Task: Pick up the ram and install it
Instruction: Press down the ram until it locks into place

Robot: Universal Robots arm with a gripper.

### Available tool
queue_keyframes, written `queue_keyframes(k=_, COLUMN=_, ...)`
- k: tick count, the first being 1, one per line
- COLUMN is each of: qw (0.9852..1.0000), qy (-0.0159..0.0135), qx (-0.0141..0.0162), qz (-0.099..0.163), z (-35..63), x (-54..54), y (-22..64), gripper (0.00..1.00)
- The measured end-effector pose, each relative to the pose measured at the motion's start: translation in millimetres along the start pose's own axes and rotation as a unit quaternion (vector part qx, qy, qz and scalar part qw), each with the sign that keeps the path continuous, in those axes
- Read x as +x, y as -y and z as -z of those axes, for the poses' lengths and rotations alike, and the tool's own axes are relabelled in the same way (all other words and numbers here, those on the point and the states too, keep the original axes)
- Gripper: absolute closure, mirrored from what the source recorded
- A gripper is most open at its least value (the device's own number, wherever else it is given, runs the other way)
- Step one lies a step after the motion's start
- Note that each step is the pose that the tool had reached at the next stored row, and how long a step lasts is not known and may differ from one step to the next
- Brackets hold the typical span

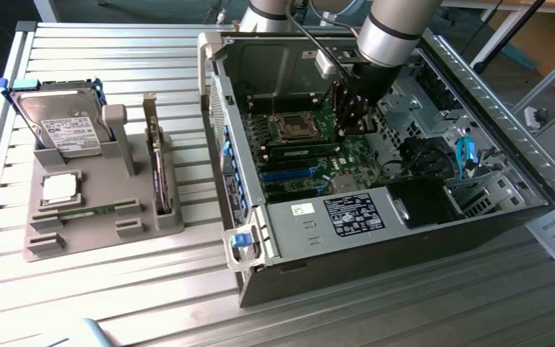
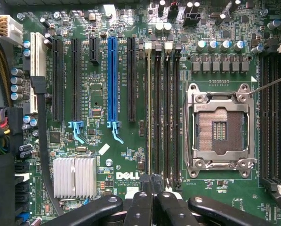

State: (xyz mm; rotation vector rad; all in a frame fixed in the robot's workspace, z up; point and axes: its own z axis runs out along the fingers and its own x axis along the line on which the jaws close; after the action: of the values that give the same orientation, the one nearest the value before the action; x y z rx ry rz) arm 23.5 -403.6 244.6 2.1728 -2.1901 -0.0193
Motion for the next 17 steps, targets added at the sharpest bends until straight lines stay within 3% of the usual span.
queue_keyframes(k=11, qw=1.0, qy=0.0, qx=0.0005, qz=0.0, z=-0.3, x=0.1, y=-5.0, gripper=0.89)
queue_keyframes(k=17, qw=1.0, qy=0.0, qx=0.0025, qz=0.0, z=-0.9, x=0.1, y=-19.1, gripper=0.89)
